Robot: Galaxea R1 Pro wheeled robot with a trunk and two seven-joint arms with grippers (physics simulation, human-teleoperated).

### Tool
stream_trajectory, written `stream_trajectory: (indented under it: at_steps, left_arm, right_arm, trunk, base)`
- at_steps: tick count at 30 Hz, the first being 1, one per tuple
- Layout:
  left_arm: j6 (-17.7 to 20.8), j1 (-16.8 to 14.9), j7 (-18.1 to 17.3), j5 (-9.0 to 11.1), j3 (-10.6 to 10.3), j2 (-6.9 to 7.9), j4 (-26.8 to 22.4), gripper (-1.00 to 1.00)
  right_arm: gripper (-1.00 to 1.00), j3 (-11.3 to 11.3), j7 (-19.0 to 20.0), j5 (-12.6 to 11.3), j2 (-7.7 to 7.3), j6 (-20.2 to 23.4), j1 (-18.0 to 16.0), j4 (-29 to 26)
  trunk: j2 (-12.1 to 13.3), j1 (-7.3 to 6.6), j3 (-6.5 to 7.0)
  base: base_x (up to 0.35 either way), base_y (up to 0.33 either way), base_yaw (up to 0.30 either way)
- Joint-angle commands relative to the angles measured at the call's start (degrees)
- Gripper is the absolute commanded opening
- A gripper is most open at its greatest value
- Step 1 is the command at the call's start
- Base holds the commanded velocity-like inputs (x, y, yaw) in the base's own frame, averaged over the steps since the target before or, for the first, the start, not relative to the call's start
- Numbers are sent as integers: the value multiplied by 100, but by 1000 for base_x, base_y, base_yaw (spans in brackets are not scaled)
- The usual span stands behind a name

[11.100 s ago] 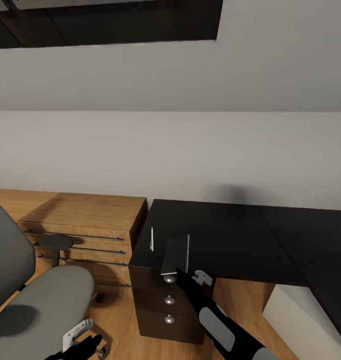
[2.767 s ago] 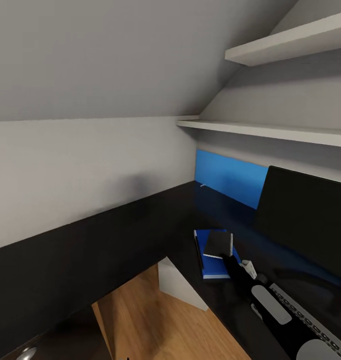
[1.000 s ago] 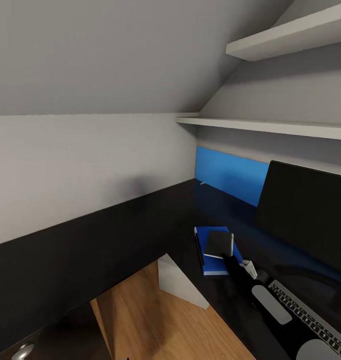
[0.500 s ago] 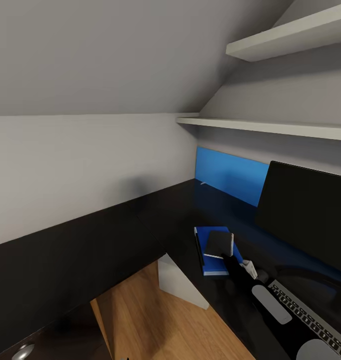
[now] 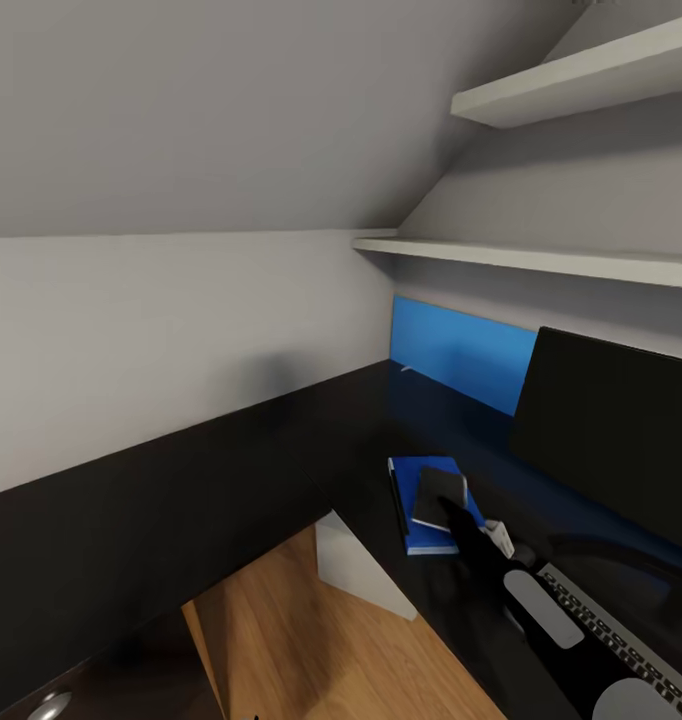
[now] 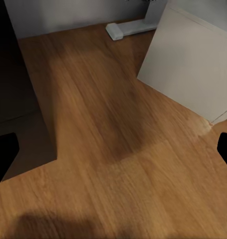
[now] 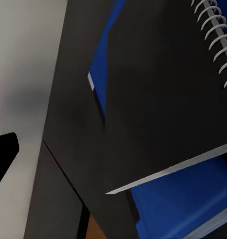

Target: In the bedroom, organize the workspace by keeping the computer under the desk, ensuring the monitor is on the desk, placing the keyboard on the desk next to the monitor, placing the mouse on the desk next to the keyboard, moving the folder from the swivel chair onto the desk next to the mouse, stacking the notebook on top of the folder with the pen on top of the notebook, and positioning the swivel chair next to the desk.

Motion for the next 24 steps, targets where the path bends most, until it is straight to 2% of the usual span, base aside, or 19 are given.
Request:
stream_trajectory:
  at_steps: [1,5,16,24]
  left_arm:
    - [-26,-7,51,31,-48,9,-5,100]
    - [-26,-7,51,31,-48,10,-5,100]
    - [-26,-7,51,34,-43,19,1,100]
    - [-18,-7,51,45,-34,20,2,100]
  right_arm:
    - [100,18,19,-55,-6,-1,-6,1]
    - [100,18,30,-55,-11,-4,-5,0]
    - [100,18,33,-56,-9,0,-4,0]
    - [100,18,35,-56,-11,-3,-5,0]
  trunk:
    - [38,-23,12]
    - [198,-111,84]
    - [198,-111,84]
    - [198,-111,84]
  base:
    - [0,0,0]
    - [0,0,0]
    - [-6,0,0]
    - [-191,0,0]
